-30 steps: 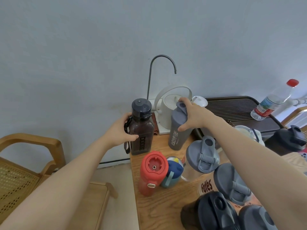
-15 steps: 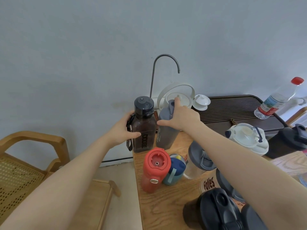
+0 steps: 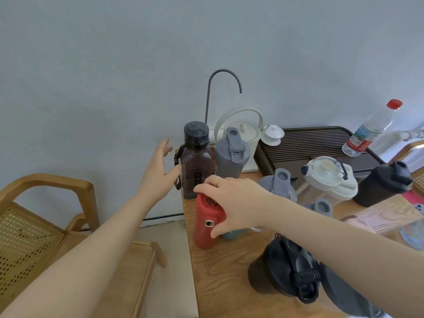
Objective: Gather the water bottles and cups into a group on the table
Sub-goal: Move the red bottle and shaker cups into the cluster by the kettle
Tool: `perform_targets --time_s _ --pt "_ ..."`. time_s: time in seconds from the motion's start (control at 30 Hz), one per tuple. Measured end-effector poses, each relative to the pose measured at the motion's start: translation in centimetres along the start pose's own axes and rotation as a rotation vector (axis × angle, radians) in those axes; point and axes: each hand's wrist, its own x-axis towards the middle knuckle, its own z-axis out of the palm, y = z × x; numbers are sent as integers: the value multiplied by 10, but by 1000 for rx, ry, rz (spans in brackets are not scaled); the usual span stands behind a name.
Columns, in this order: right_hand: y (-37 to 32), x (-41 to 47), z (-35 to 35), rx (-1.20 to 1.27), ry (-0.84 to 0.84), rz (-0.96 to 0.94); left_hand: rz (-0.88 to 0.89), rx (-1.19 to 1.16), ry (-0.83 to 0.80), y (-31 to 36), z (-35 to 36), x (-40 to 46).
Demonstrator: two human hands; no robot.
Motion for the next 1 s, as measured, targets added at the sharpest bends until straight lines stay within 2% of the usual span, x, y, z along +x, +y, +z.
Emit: perform_targets --time_s 0.2,0.3,0.43,0.57,0.67,0.8,1.0 --pt "10 -6 5 70 179 64 131 -47 75 18 -15 -34" --pt "25 -33 -28 172 387 124 154 -77 109 26 -20 -47" --pt "52 -67 -81 344 699 150 156 -53 35 43 -3 -52" --pt "85 -91 -123 387 870 182 217 -13 -88 64 36 -51" --pt "114 -100 -143 406 860 180 224 47 -240 81 68 -47" --pt "152 -89 -142 361 723 153 126 207 -452 102 105 -42" --pt "202 -60 -108 255 499 140 155 517 -498 107 151 -39"
